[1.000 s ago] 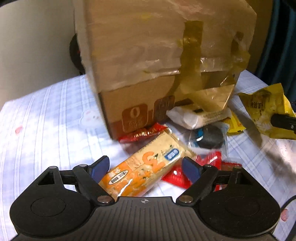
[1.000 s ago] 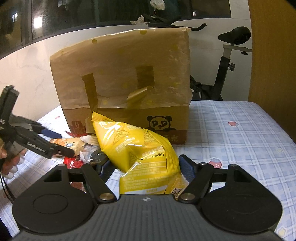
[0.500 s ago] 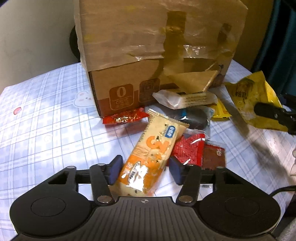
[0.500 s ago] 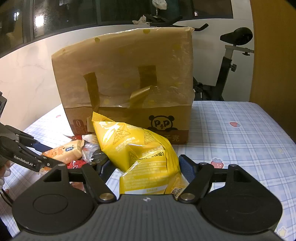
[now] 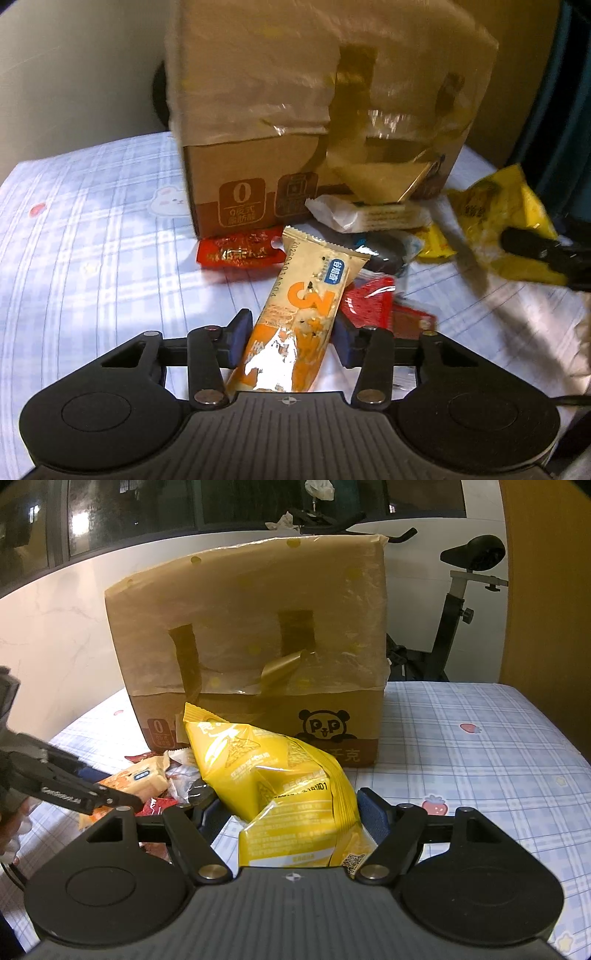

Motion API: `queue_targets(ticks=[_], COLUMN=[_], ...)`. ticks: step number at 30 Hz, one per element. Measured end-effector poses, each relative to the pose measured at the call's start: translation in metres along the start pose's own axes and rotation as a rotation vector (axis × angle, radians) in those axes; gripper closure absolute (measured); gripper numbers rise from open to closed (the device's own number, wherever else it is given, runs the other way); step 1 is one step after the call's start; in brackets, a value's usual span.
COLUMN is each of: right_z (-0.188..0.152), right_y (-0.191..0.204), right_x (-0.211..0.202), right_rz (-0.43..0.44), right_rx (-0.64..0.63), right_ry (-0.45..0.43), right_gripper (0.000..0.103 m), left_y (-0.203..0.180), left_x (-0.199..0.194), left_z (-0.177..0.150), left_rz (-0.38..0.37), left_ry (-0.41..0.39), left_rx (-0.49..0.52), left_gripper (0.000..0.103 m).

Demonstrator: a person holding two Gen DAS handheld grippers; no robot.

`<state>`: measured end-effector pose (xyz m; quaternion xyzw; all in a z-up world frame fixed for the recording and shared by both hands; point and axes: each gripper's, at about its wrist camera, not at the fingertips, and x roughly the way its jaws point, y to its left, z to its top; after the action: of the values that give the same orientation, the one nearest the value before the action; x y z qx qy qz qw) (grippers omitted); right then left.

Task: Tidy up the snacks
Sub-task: 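Lift both held snacks and carry them over the box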

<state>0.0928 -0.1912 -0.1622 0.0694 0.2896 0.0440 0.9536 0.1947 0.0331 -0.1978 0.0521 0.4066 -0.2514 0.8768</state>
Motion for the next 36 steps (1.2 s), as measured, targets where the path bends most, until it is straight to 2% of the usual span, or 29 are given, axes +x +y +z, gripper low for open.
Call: queue_targets(ticks=[3, 6, 11, 17, 25, 32, 36], right_z=[0.000, 0.000, 0.001, 0.008, 0.044, 0.097, 0.133], right_y=[-0.001, -0.001, 0.000, 0.002, -0.001, -0.002, -0.007], right_x=[0.000, 0.000, -0.002, -0.014, -0.045, -0.079, -0.088], right_rz=[0.002, 0.001, 0.008, 0.034, 0.073, 0.129, 0.199], right_rx=[0.003, 0.002, 0.005, 0.015, 0.050, 0.059, 0.105], right_ry=[-0.003, -0.003, -0.008, -0.052, -0.159, -0.288, -0.334], right_gripper=[0.027, 0.028, 0.028, 0.028, 0.028, 0.028, 0.028], left_y=[-0.003, -0.002, -0.013, -0.018, -0.022, -0.029, -0.039], left_x=[-0.025, -0.047, -0.068, -0.085, -0.122, -0.153, -0.155], left_z=[-0.011, -0.022, -0.026, -0.016, 0.019, 0.072, 0.104], left_rz=[0.034, 0.037, 0.073, 0.069, 0.016, 0.000, -0.007], left_ry=[-0.064, -0.128, -0.167, -0.230, -0.358, -0.495, -0.536], left_rx=[-0.076, -0.184, -0.184, -0.228, -0.233, -0.169, -0.150], left_gripper=[0.054, 0.055, 0.055, 0.055, 0.055, 0.055, 0.054])
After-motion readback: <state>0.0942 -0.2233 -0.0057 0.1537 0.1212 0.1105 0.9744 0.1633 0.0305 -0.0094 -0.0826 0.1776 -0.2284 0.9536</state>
